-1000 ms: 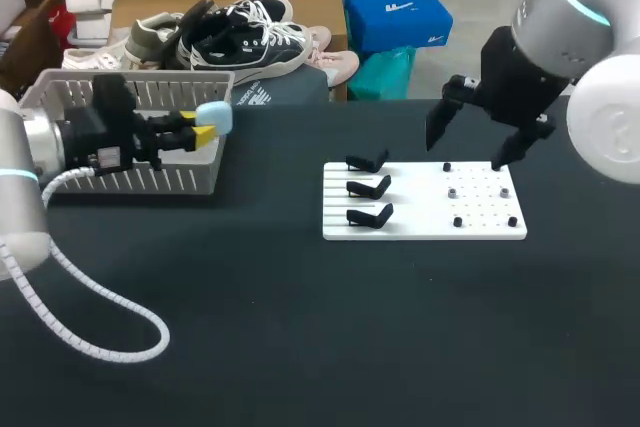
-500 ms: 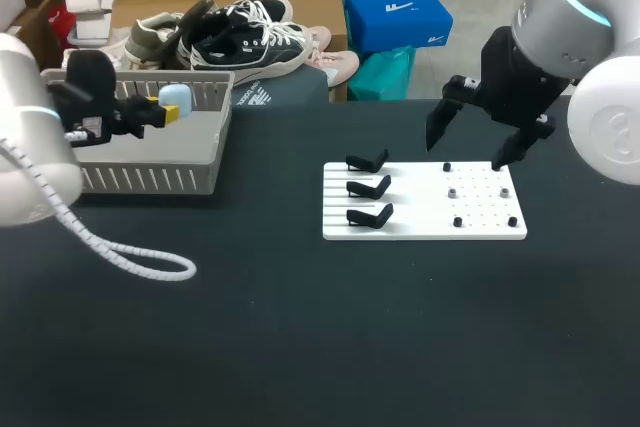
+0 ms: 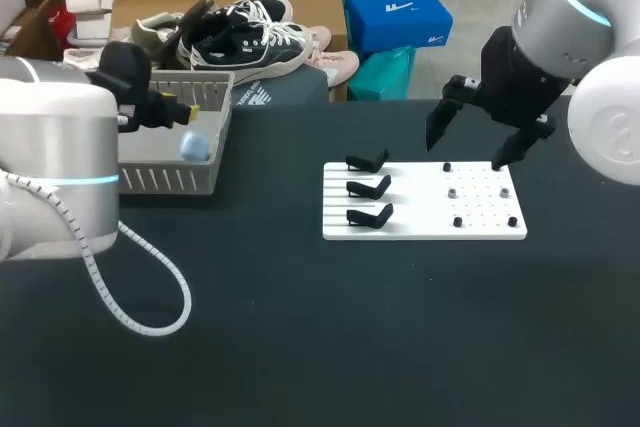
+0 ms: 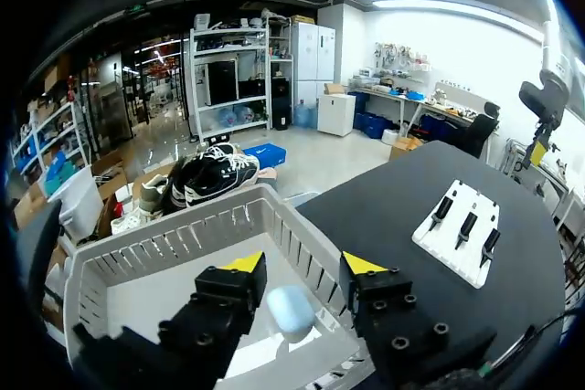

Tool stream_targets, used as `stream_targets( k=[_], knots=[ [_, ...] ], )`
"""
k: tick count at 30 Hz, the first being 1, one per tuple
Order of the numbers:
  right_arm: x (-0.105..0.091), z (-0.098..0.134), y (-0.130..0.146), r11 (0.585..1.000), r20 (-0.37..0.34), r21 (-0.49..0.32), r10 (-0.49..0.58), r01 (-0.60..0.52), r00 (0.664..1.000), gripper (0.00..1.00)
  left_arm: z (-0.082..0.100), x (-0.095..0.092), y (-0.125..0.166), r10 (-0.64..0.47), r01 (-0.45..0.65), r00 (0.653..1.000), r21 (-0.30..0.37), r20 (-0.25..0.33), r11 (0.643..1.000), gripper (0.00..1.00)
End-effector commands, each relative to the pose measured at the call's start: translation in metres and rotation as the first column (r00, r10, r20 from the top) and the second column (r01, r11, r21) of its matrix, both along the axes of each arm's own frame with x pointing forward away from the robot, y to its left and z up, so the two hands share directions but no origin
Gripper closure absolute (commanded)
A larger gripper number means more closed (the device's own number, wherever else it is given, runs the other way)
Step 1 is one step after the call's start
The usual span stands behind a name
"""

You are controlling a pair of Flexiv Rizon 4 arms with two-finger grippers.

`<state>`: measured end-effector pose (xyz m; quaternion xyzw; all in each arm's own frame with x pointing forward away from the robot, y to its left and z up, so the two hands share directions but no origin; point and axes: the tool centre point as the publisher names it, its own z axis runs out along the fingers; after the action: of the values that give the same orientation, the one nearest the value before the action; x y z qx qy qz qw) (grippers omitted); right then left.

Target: Pick up each earbud case from the left stands, insert the matching earbuds, close the lid, and place the case in the box.

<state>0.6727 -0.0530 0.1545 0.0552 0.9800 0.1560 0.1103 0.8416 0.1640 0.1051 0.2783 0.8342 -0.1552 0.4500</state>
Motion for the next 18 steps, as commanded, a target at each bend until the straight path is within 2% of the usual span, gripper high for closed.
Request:
stream_targets(
  k=[1, 7, 12, 16, 18],
  knots=[
    [-0.002, 0.0, 0.0, 1.0, 0.006, -0.002, -0.005, 0.005, 1.0, 0.0, 0.017, -0.023, -0.015, 0.026, -0.026, 0.996, -0.009, 0.088, 1.0, 0.0],
    [-0.002, 0.0, 0.0, 1.0, 0.006, -0.002, -0.005, 0.005, 1.0, 0.0, 0.043, -0.059, -0.056, -0.105, 0.116, 0.985, -0.076, 0.135, 0.99, 0.0],
    [-0.002, 0.0, 0.0, 1.0, 0.006, -0.002, -0.005, 0.005, 1.0, 0.0, 0.054, -0.093, -0.095, -0.197, 0.215, 0.969, -0.113, 0.147, 0.97, 0.0],
    [-0.002, 0.0, 0.0, 1.0, 0.006, -0.002, -0.005, 0.005, 1.0, 0.0, 0.06, -0.106, -0.113, -0.215, 0.244, 0.96, -0.162, 0.18, 0.956, 0.0],
    [-0.002, 0.0, 0.0, 1.0, 0.006, -0.002, -0.005, 0.005, 1.0, 0.0, 0.062, -0.109, -0.117, -0.215, 0.247, 0.958, -0.165, 0.188, 0.955, 0.0]
  ],
)
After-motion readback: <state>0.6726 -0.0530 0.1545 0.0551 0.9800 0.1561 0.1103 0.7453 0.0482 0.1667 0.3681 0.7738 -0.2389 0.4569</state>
